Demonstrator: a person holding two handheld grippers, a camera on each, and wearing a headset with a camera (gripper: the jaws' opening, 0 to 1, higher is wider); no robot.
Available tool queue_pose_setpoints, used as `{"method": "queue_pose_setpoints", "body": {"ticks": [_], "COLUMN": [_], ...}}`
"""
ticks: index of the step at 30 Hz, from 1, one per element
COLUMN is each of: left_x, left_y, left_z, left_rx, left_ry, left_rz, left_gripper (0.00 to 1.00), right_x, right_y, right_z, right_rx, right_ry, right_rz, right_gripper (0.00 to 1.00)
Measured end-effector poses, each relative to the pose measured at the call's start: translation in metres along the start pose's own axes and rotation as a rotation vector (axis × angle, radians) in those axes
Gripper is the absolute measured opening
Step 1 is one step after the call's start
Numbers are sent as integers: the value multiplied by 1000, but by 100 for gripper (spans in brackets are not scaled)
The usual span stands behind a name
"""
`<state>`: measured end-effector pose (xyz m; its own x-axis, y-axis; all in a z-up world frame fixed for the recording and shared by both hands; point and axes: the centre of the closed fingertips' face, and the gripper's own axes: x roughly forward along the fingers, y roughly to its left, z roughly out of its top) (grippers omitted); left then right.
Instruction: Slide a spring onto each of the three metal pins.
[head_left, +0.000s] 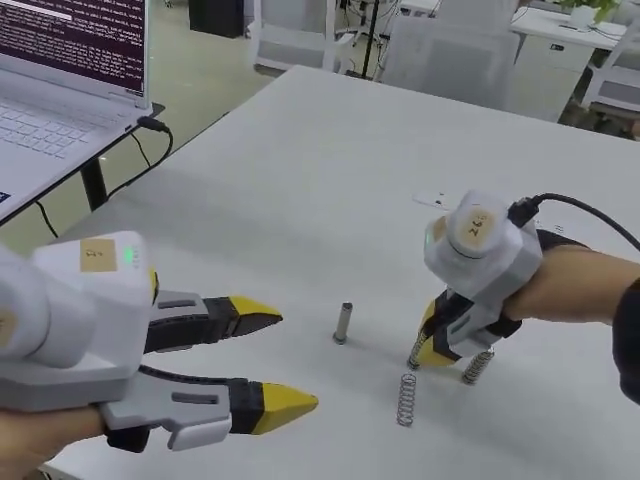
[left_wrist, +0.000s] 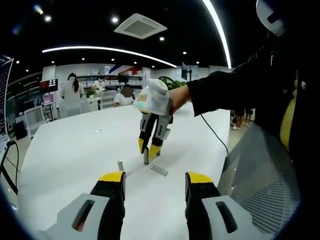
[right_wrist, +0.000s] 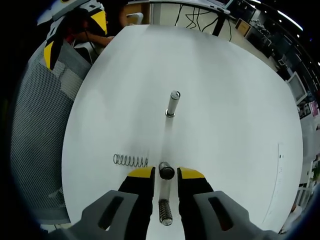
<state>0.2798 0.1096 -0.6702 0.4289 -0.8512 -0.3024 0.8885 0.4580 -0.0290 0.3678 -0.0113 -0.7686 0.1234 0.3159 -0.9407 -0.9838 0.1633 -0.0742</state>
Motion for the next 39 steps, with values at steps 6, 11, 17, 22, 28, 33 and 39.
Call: {"method": "queue_pose_setpoints", "body": {"ticks": [6, 11, 17, 22, 28, 33, 39], "left_x": [1, 2, 4, 7, 10, 11, 12], "left_y": [0, 0, -1, -3, -6, -7, -8], "left_z": [0, 1, 2, 3, 4, 4, 4], "left_rx": [4, 8, 12, 15, 21, 20, 24], "left_ry": [5, 4, 5, 9, 15, 19, 18], "left_rz": [-9, -13, -23, -34, -53, -61, -67], "left_gripper": [42, 42, 42, 42, 41, 41, 41], "right_x": [-10, -21, -36, -53, -69, -74, -65], "right_y": [-3, -2, -2, 3, 10, 26, 48], "right_z": [1, 4, 10, 12, 13, 15, 13], "right_rx": [12, 17, 16, 17, 35, 39, 54], "right_ry": [-22, -50, -83, -114, -148, -165, -175], "right_rz": [-23, -46, -79, -111, -141, -149, -126], "right_gripper": [16, 16, 17, 17, 16, 16, 16]}}
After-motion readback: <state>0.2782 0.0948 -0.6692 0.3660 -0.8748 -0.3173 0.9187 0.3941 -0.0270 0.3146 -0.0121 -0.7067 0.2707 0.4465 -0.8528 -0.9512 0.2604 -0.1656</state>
